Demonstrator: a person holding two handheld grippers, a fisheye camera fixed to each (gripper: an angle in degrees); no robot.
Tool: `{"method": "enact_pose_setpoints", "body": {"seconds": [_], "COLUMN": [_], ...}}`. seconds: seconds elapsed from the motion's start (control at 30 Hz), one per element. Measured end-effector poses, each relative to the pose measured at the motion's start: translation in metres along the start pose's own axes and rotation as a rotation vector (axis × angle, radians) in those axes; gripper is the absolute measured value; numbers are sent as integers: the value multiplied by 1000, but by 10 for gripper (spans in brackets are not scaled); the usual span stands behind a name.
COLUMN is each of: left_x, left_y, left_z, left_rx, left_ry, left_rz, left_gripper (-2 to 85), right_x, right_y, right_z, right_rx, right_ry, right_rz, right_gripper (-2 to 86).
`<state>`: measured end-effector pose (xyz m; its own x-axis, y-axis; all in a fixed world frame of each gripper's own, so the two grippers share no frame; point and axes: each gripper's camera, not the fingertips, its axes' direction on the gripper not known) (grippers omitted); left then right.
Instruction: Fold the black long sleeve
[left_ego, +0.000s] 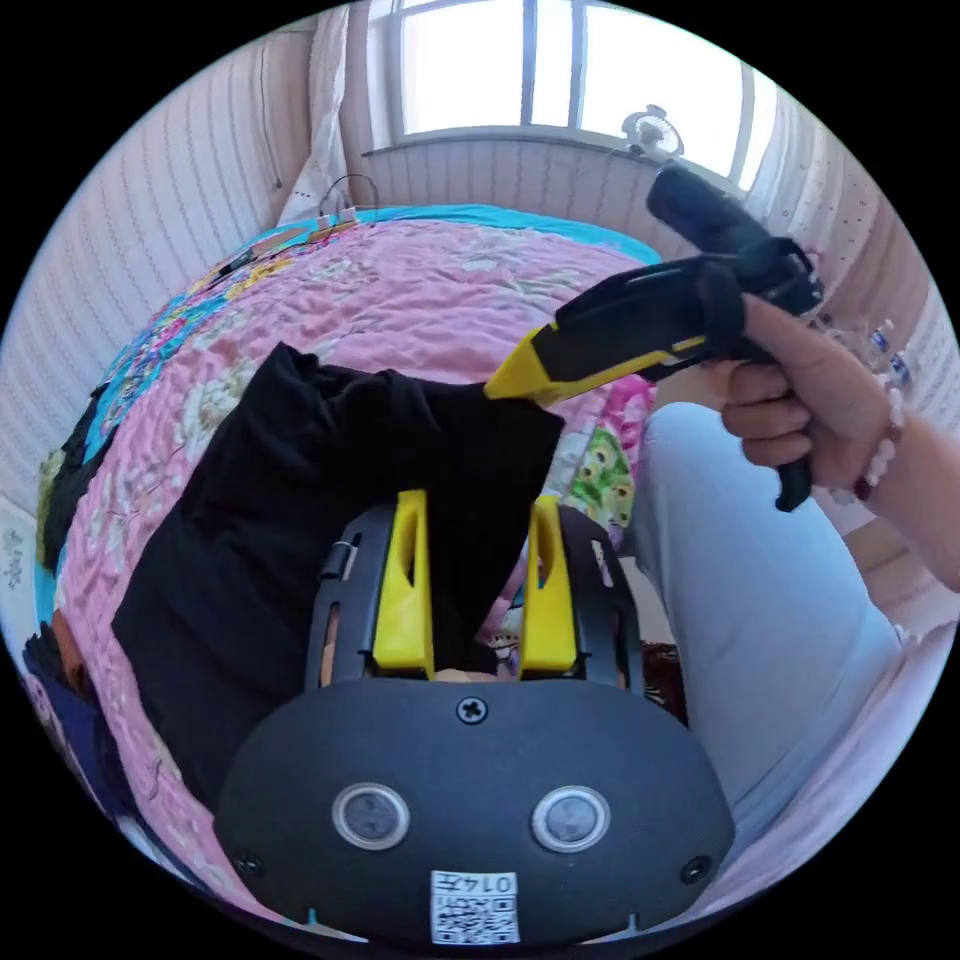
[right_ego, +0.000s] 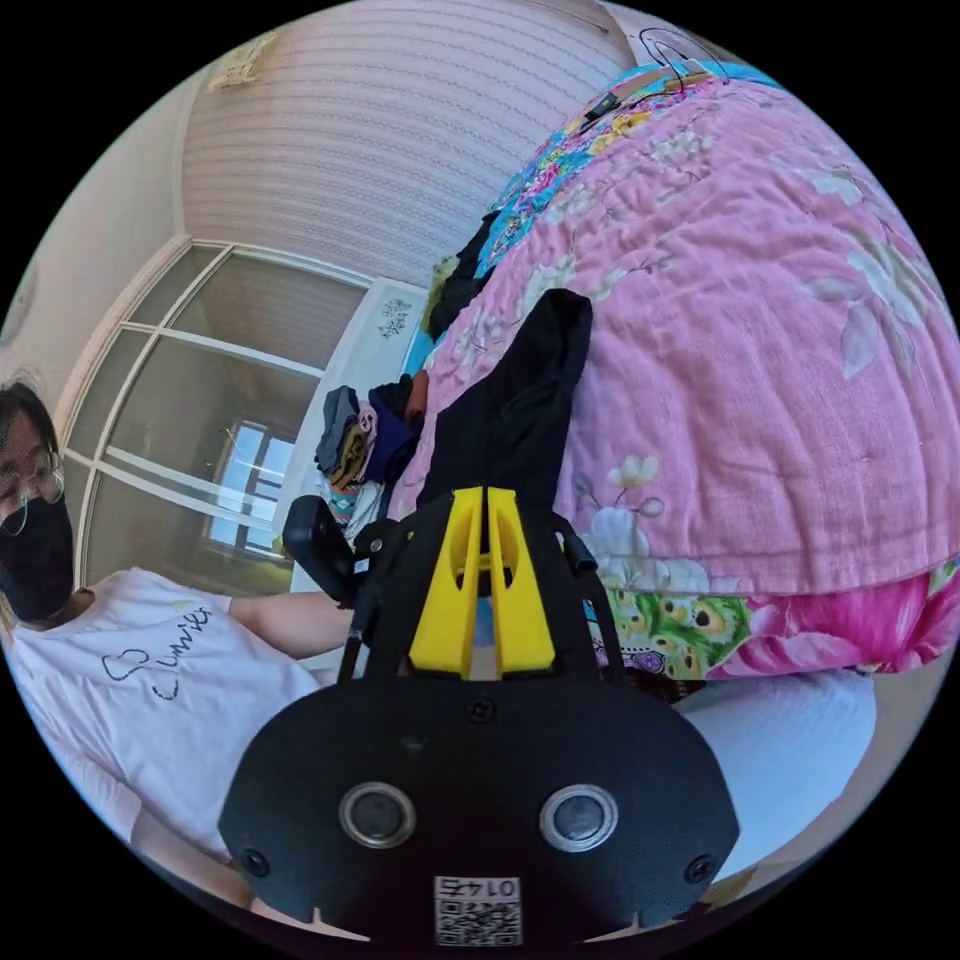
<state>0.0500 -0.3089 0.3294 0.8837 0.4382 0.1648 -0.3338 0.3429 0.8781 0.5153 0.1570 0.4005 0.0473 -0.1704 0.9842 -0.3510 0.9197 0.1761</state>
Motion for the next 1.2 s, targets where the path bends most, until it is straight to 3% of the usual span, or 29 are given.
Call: {"method": "enact_pose_setpoints", "body": {"seconds": [0.17,0.27,0.37,0.43,0.53,0.63,0.7,0.97,1.1,1.2], "left_x": [-38,-48,-56,-61,-69,-72,-70,-72,-75,-105], "left_y": [-7,-6,-3,0,3,3,-2,-20,-25,-12], "left_z": [-17,-33,-48,-52,-55,-57,-65,-123,-144,-146], "left_rx": [24,47,73,78,85,79,77,240,329,367], "left_ry": [107,84,56,56,74,106,110,286,456,492], "left_rz": [-186,-206,-210,-218,-244,-249,-213,-155,-114,-204], "left_gripper": [5,0,-4,-5,-6,-6,-6,-9,-9,-9], "right_x": [4,34,50,55,39,18,6,-79,-108,-134], "right_y": [-25,-60,-91,-99,-107,-116,-119,-110,-87,-87], "right_z": [-19,1,43,60,74,114,133,89,77,105], "right_rx": [168,151,70,66,97,-104,-212,-189,-199,-224], "right_ry": [265,107,245,220,92,242,331,336,419,471], "right_rz": [52,153,246,289,232,197,190,-24,-1,-17], "right_gripper": [93,136,160,172,159,130,45,17,14,16]}}
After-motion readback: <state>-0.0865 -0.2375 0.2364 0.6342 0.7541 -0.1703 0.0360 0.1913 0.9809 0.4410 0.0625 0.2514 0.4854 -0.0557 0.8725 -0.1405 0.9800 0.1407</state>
